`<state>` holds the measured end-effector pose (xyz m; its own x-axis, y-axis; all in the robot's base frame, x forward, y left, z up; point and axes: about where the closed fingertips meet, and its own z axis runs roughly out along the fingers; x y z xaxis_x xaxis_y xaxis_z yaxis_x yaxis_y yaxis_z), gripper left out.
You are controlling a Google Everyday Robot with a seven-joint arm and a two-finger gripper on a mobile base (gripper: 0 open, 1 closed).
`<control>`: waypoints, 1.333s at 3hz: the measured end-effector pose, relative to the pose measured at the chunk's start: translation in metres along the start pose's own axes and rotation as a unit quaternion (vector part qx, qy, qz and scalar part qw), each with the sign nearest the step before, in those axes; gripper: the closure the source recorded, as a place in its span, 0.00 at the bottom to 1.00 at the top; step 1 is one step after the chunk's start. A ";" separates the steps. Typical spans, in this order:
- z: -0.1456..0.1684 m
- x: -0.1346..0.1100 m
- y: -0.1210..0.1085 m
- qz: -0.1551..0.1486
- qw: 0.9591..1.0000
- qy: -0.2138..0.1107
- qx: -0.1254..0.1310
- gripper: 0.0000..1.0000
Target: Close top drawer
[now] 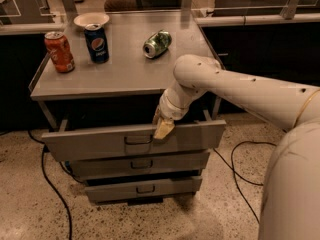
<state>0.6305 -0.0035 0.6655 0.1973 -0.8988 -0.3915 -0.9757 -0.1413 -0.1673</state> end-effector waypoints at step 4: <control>0.000 0.001 -0.004 -0.006 1.000 0.016 0.016 1.00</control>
Offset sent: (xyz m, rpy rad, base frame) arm 0.2615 -0.0020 -0.0006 -0.0442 -0.3124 0.0311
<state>0.6346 -0.0035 0.6660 0.2050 -0.9101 -0.3602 -0.9698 -0.1391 -0.2004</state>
